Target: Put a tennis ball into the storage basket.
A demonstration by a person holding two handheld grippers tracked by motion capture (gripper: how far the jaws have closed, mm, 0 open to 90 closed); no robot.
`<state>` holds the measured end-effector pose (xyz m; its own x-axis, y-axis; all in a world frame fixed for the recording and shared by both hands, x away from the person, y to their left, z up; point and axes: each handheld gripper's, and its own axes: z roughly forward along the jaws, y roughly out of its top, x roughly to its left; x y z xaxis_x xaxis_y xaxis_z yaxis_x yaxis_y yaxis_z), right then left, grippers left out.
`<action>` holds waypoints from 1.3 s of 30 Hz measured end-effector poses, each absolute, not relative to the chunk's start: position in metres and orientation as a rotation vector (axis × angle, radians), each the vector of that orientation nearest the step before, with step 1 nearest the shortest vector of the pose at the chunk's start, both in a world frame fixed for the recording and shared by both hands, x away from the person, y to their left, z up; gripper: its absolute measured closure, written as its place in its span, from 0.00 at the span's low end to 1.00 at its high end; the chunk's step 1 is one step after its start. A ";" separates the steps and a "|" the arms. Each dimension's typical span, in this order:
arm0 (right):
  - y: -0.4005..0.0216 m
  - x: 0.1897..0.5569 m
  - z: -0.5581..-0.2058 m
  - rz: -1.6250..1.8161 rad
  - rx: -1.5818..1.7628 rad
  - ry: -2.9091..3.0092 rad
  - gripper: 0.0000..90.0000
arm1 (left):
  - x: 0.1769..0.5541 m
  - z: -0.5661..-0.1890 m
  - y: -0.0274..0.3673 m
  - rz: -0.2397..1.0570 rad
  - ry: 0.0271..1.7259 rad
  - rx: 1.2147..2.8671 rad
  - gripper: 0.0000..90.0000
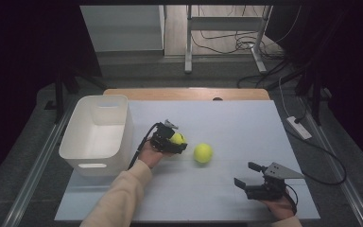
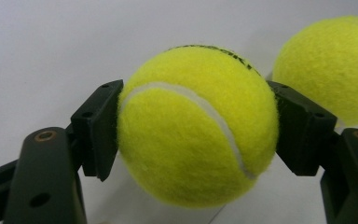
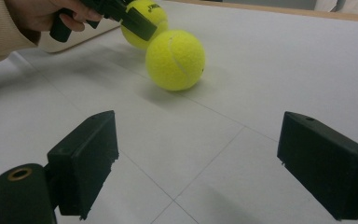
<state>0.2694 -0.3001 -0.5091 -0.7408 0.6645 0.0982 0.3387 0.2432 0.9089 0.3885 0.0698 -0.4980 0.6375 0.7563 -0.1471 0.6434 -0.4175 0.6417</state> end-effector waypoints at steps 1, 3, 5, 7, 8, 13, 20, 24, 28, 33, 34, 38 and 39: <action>-0.300 0.269 -0.509 1.498 0.929 2.211 0.14 | 0.388 -0.496 0.071 0.204 1.087 2.162 0.29; -0.300 0.269 -0.509 1.497 0.929 2.212 0.14 | 0.386 -0.493 0.073 0.197 1.078 2.150 0.29; -0.300 0.269 -0.509 1.498 0.929 2.209 0.14 | 0.384 -0.489 0.074 0.212 1.067 2.141 0.29; -0.300 0.269 -0.509 1.499 0.929 2.207 0.14 | 0.382 -0.486 0.075 0.221 1.063 2.127 0.29; -0.300 0.269 -0.509 1.499 0.929 2.206 0.14 | 0.381 -0.484 0.076 0.220 1.059 2.122 0.29; -0.300 0.269 -0.509 1.499 0.929 2.205 0.14 | 0.379 -0.481 0.080 0.231 1.048 2.109 0.29; -0.300 0.269 -0.508 1.503 0.929 2.199 0.14 | 0.373 -0.472 0.084 0.252 1.022 2.075 0.29; -0.300 0.269 -0.508 1.502 0.929 2.199 0.14 | 0.370 -0.467 0.086 0.255 1.016 2.060 0.29; -0.300 0.269 -0.508 1.503 0.928 2.197 0.14 | 0.368 -0.464 0.087 0.262 1.007 2.050 0.29; -0.300 0.269 -0.508 1.497 0.929 2.200 0.14 | 0.365 -0.458 0.091 0.268 0.994 2.023 0.29; -0.300 0.269 -0.508 1.497 0.929 2.200 0.14 | 0.364 -0.457 0.092 0.270 0.989 2.018 0.29; -0.300 0.269 -0.508 1.496 0.927 2.198 0.14 | 0.362 -0.454 0.093 0.281 0.979 2.006 0.29; -0.300 0.269 -0.508 1.496 0.927 2.198 0.14 | 0.361 -0.453 0.093 0.283 0.976 2.004 0.29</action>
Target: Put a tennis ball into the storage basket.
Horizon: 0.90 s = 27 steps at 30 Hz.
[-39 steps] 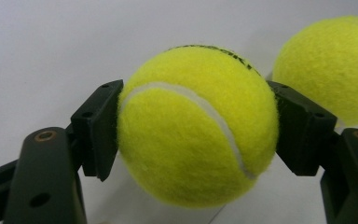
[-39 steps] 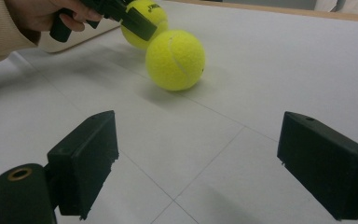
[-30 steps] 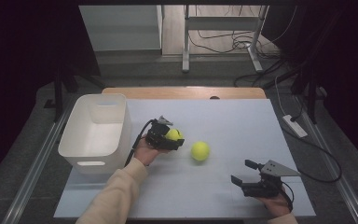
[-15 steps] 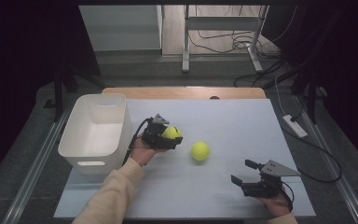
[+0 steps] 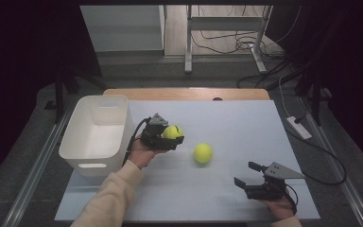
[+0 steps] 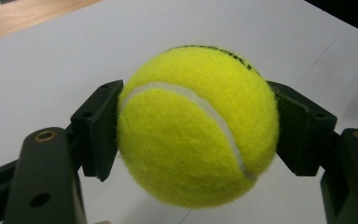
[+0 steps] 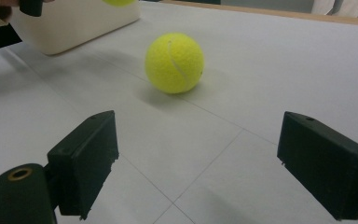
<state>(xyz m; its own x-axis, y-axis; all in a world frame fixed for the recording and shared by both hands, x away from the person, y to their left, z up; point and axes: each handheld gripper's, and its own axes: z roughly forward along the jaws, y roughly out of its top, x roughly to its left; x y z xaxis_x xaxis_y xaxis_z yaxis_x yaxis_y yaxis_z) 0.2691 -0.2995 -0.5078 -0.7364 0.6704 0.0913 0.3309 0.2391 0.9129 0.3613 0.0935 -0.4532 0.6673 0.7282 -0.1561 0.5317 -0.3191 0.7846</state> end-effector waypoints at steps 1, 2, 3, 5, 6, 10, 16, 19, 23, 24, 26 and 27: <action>-0.300 0.269 -0.508 1.497 0.929 2.199 0.14 | 0.361 -0.453 0.094 0.285 0.975 2.003 0.29; -0.300 0.269 -0.508 1.497 0.928 2.200 0.14 | 0.360 -0.452 0.094 0.287 0.974 2.001 0.29; -0.300 0.269 -0.508 1.497 0.929 2.199 0.14 | 0.360 -0.451 0.094 0.289 0.971 1.999 0.29; -0.300 0.269 -0.508 1.495 0.928 2.200 0.14 | 0.359 -0.450 0.094 0.291 0.967 1.996 0.29; -0.300 0.269 -0.508 1.495 0.927 2.200 0.14 | 0.359 -0.450 0.094 0.291 0.966 1.992 0.29; -0.300 0.269 -0.508 1.498 0.928 2.198 0.14 | 0.357 -0.448 0.095 0.290 0.958 1.985 0.29; -0.300 0.269 -0.508 1.494 0.928 2.200 0.14 | 0.355 -0.443 0.095 0.297 0.946 1.973 0.29; -0.300 0.269 -0.508 1.495 0.929 2.198 0.14 | 0.353 -0.441 0.096 0.300 0.941 1.968 0.29; -0.300 0.269 -0.508 1.495 0.928 2.198 0.14 | 0.351 -0.438 0.096 0.302 0.931 1.960 0.29; -0.300 0.269 -0.508 1.495 0.929 2.197 0.14 | 0.350 -0.437 0.096 0.304 0.929 1.956 0.29; -0.300 0.269 -0.508 1.496 0.930 2.195 0.14 | 0.349 -0.435 0.097 0.305 0.925 1.954 0.29; -0.300 0.269 -0.508 1.495 0.929 2.195 0.14 | 0.349 -0.434 0.097 0.307 0.923 1.953 0.29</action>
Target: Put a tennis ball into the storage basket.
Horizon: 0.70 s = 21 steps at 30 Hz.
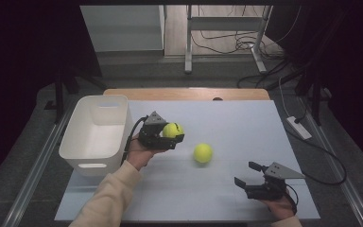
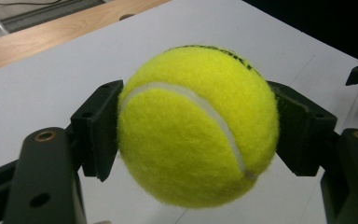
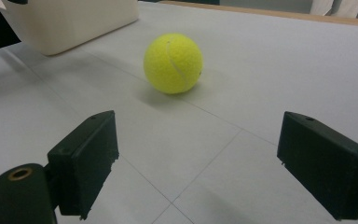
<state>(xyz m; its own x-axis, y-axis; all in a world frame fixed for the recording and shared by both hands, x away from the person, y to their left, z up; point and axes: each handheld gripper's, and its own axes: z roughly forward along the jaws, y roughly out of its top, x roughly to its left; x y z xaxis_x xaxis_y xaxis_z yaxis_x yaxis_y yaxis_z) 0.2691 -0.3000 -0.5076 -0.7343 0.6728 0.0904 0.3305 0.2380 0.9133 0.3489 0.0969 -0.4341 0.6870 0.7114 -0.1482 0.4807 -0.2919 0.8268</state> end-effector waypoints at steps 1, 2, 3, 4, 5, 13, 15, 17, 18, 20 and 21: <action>-0.300 0.269 -0.508 1.495 0.929 2.195 0.14 | 0.348 -0.433 0.097 0.307 0.922 1.949 0.29; -0.300 0.269 -0.508 1.495 0.929 2.195 0.14 | 0.348 -0.432 0.098 0.311 0.920 1.947 0.29; -0.300 0.269 -0.508 1.495 0.929 2.195 0.14 | 0.347 -0.431 0.098 0.313 0.918 1.945 0.29; -0.300 0.269 -0.507 1.495 0.930 2.195 0.14 | 0.347 -0.429 0.099 0.317 0.917 1.942 0.29; -0.300 0.269 -0.507 1.495 0.930 2.194 0.14 | 0.346 -0.429 0.099 0.317 0.916 1.942 0.29; -0.300 0.269 -0.507 1.494 0.930 2.193 0.14 | 0.344 -0.423 0.103 0.328 0.911 1.927 0.29; -0.300 0.269 -0.507 1.494 0.930 2.193 0.14 | 0.344 -0.422 0.105 0.333 0.909 1.924 0.29; -0.300 0.269 -0.507 1.494 0.931 2.192 0.14 | 0.343 -0.420 0.106 0.338 0.913 1.913 0.29; -0.300 0.269 -0.507 1.494 0.930 2.192 0.14 | 0.343 -0.419 0.107 0.339 0.911 1.910 0.29; -0.300 0.269 -0.507 1.495 0.931 2.192 0.14 | 0.343 -0.417 0.110 0.341 0.910 1.903 0.29; -0.300 0.269 -0.507 1.495 0.931 2.192 0.14 | 0.343 -0.417 0.110 0.341 0.910 1.903 0.29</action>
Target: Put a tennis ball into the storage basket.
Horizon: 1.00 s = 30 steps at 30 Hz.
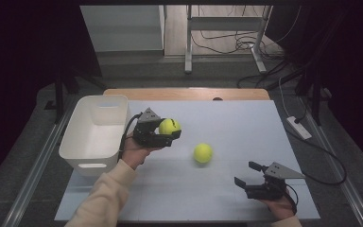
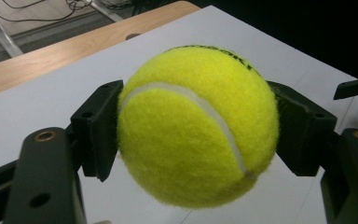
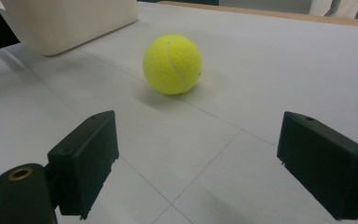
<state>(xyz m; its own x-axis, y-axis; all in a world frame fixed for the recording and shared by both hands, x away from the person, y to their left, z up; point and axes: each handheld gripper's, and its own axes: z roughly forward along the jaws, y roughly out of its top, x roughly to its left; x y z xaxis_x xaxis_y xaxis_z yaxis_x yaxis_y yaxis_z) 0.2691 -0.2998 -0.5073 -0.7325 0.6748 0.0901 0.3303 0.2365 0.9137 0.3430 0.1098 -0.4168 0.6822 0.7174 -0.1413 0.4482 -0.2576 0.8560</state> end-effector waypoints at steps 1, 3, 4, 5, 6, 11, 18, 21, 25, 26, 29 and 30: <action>-0.300 0.269 -0.507 1.495 0.931 2.191 0.14 | 0.343 -0.415 0.112 0.344 0.914 1.895 0.29; -0.300 0.269 -0.507 1.495 0.931 2.192 0.14 | 0.343 -0.412 0.115 0.346 0.917 1.880 0.29; -0.300 0.269 -0.507 1.495 0.931 2.192 0.14 | 0.343 -0.412 0.116 0.347 0.918 1.876 0.29; -0.300 0.269 -0.507 1.496 0.931 2.191 0.14 | 0.343 -0.411 0.116 0.348 0.919 1.874 0.29; -0.300 0.269 -0.507 1.496 0.931 2.191 0.14 | 0.343 -0.410 0.117 0.351 0.919 1.872 0.29; -0.300 0.269 -0.507 1.493 0.931 2.193 0.14 | 0.342 -0.408 0.119 0.357 0.915 1.864 0.29; -0.300 0.269 -0.507 1.494 0.932 2.191 0.14 | 0.341 -0.405 0.119 0.362 0.907 1.854 0.29; -0.300 0.269 -0.507 1.494 0.931 2.192 0.14 | 0.340 -0.403 0.120 0.364 0.906 1.848 0.29; -0.300 0.269 -0.507 1.495 0.933 2.190 0.14 | 0.339 -0.399 0.122 0.372 0.904 1.838 0.29; -0.300 0.269 -0.507 1.495 0.932 2.190 0.14 | 0.339 -0.398 0.123 0.375 0.902 1.833 0.29; -0.300 0.269 -0.507 1.494 0.931 2.190 0.14 | 0.338 -0.396 0.124 0.380 0.903 1.826 0.29; -0.300 0.269 -0.507 1.494 0.932 2.190 0.14 | 0.338 -0.395 0.125 0.379 0.902 1.822 0.29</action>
<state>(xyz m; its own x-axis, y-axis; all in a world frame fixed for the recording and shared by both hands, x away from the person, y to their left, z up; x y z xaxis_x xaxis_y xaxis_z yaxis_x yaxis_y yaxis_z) 0.2690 -0.3002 -0.5072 -0.7317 0.6757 0.0895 0.3297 0.2360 0.9141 0.3384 0.1246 -0.3953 0.6694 0.7286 -0.1451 0.4069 -0.1962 0.8922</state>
